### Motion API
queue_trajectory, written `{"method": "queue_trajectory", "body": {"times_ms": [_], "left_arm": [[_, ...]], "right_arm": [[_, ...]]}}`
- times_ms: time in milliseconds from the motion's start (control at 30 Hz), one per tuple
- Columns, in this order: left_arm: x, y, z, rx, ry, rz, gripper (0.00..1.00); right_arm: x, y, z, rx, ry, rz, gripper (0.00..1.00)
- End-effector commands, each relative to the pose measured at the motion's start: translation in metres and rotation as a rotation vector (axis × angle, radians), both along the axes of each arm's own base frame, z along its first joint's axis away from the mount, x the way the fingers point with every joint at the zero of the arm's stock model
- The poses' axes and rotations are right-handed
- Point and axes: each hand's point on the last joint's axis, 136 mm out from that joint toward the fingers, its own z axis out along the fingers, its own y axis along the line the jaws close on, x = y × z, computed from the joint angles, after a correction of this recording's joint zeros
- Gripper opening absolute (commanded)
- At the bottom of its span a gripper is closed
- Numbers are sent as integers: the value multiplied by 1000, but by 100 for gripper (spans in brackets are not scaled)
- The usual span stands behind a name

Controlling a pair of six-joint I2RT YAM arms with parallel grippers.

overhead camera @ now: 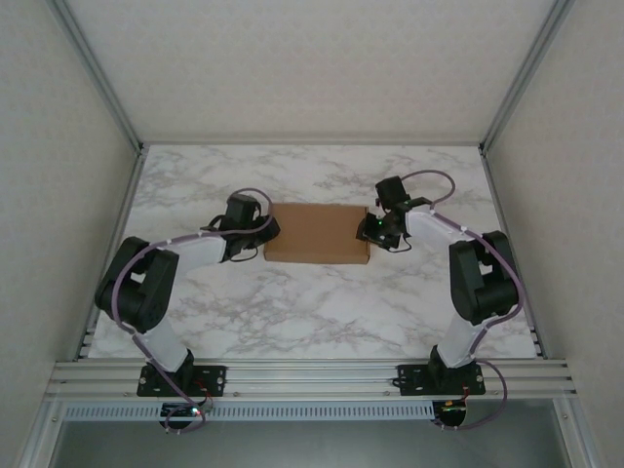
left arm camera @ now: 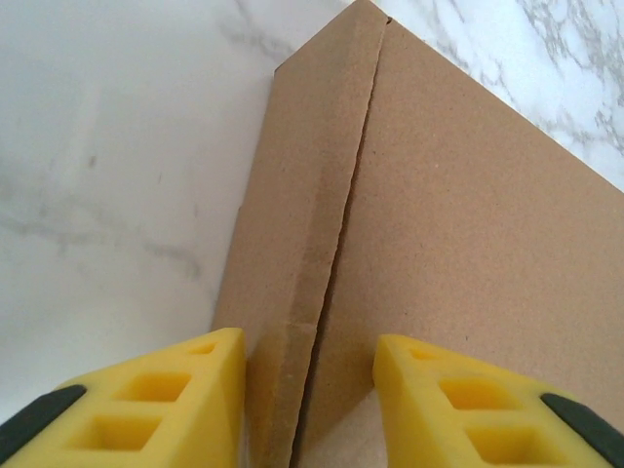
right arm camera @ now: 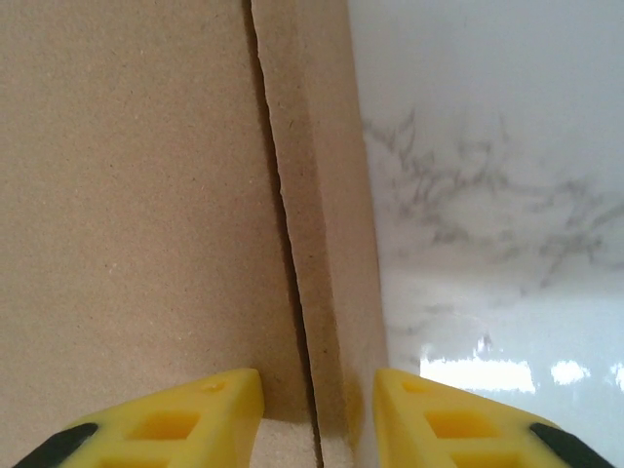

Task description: Fold the paper box

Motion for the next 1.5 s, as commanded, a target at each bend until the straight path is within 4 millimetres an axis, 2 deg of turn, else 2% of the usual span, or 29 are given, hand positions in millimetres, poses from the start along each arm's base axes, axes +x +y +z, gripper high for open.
{"method": "queue_trajectory", "body": {"times_ms": [0, 67, 133, 167, 233, 267, 333, 400, 533, 567, 600, 700, 733, 767, 800, 833, 867, 900, 933, 1000, 1033, 1100, 1200, 1267, 1367, 1400, 1467], "left_arm": [[1, 1, -18, 8, 56, -25, 43], [3, 3, -12, 5, 41, -21, 49], [6, 6, 2, 2, -2, -15, 60], [9, 7, 16, 1, -43, -13, 67], [14, 9, 44, 7, -122, -10, 87], [17, 11, 62, 11, -163, -12, 99], [19, 14, 95, 36, -233, -21, 100], [17, 24, 130, 81, -309, -12, 100], [-9, 35, 214, 119, -589, -79, 100], [-16, 49, 230, 167, -644, -27, 100], [-23, 75, 241, 222, -679, 92, 100], [-55, 140, 263, 304, -814, 423, 100], [-64, 149, 268, 354, -890, 445, 100], [-71, 155, 269, 412, -966, 448, 100], [-75, 158, 261, 500, -1005, 420, 100], [-74, 161, 246, 590, -994, 392, 100], [-71, 173, 225, 664, -932, 413, 100], [-63, 189, 200, 701, -838, 450, 100], [-55, 197, 180, 700, -774, 439, 100], [-41, 201, 140, 649, -724, 332, 100], [-39, 200, 128, 646, -733, 303, 99], [-46, 213, 109, 650, -726, 384, 100], [-50, 220, 93, 646, -732, 428, 99], [-52, 216, 95, 659, -782, 399, 100], [-64, 223, 81, 644, -808, 443, 100], [-65, 222, 89, 642, -854, 448, 100], [-44, 212, 77, 642, -781, 352, 100]], "right_arm": [[-1, -4, -28, -46, 52, 5, 38], [1, -2, -24, -34, 37, 5, 42], [1, -1, -18, -20, 22, 8, 53], [2, -1, -11, -15, 2, 8, 63], [3, -4, 8, -16, -54, 2, 94], [5, -6, 22, -15, -96, -1, 99], [6, -10, 55, -12, -194, -6, 99], [5, -14, 99, 9, -332, 5, 99], [-12, -29, 179, -24, -621, 31, 99], [-18, -39, 198, -65, -690, 10, 99], [-23, -53, 211, -102, -735, -31, 99], [-32, -85, 231, -207, -837, -132, 99], [-33, -87, 234, -236, -881, -105, 99], [-31, -85, 236, -272, -941, -49, 99], [-30, -83, 240, -296, -1000, -10, 99], [-28, -82, 234, -340, -1036, 37, 99], [-27, -82, 226, -383, -1053, 74, 99], [-24, -90, 215, -445, -1048, 68, 99], [-20, -96, 205, -499, -1051, 57, 99], [-12, -108, 175, -560, -1055, 54, 99], [-9, -108, 161, -552, -1059, 72, 99], [-6, -110, 130, -529, -1072, 92, 99], [-2, -147, 82, -503, -978, -102, 99], [2, -152, 60, -475, -963, -124, 99], [8, -142, 54, -443, -1017, -31, 99], [10, -147, 48, -427, -1009, -52, 99], [13, -154, 36, -394, -1023, -88, 99]]}}
